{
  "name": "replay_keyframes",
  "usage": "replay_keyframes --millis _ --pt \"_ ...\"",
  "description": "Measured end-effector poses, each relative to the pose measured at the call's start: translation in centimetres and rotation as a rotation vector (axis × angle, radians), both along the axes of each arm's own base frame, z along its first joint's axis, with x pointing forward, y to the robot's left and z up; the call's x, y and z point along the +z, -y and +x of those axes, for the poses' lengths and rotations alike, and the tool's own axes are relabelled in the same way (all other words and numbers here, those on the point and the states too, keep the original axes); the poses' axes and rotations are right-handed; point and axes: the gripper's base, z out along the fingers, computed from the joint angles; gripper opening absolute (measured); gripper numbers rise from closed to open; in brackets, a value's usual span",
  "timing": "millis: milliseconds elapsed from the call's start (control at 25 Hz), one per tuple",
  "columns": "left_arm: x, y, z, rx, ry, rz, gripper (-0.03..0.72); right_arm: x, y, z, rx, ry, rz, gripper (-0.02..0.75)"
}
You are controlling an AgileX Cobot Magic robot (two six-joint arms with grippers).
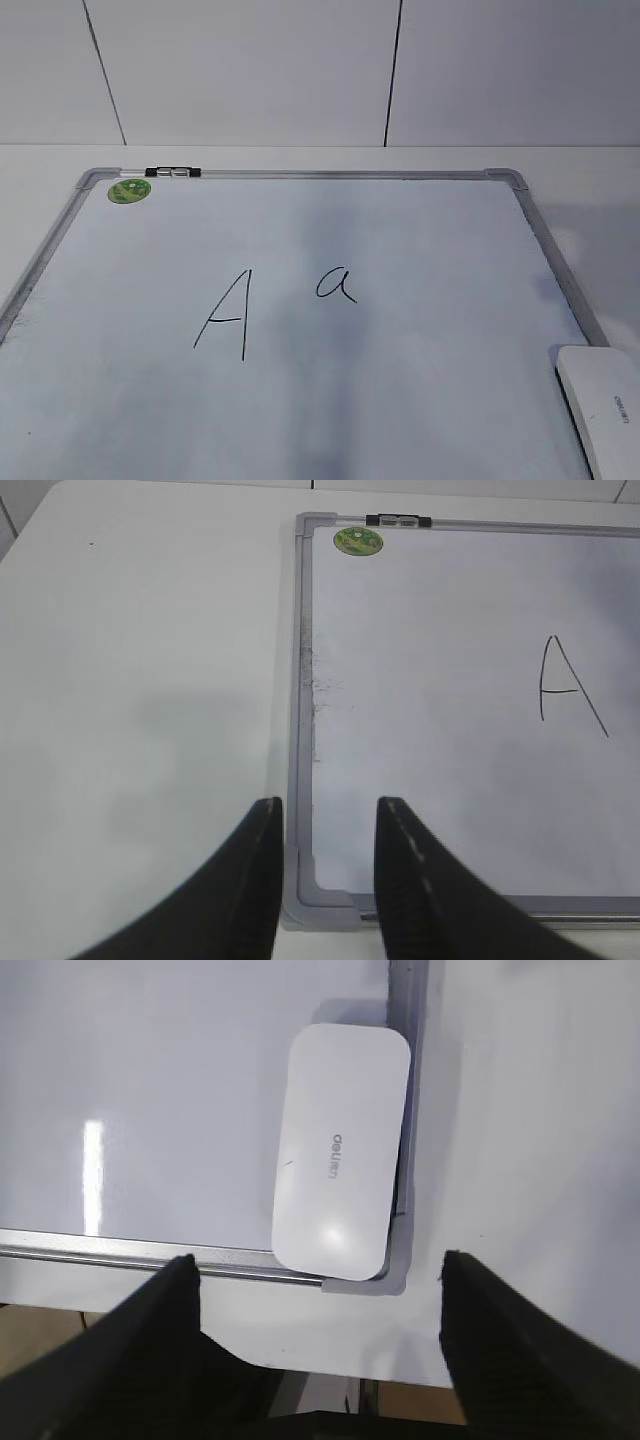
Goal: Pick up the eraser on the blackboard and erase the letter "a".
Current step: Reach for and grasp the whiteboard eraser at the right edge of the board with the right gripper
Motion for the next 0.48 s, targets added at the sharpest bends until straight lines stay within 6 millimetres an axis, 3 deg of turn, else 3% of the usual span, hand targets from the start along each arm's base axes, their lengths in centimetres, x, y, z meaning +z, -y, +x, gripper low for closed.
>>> replay_keyframes --millis 480 --pt "0.0 0.0 0.0 0.0 0.0 0.0 0.235 -1.8 0.0 1.9 -0.051 -0.106 -0.035 0.592"
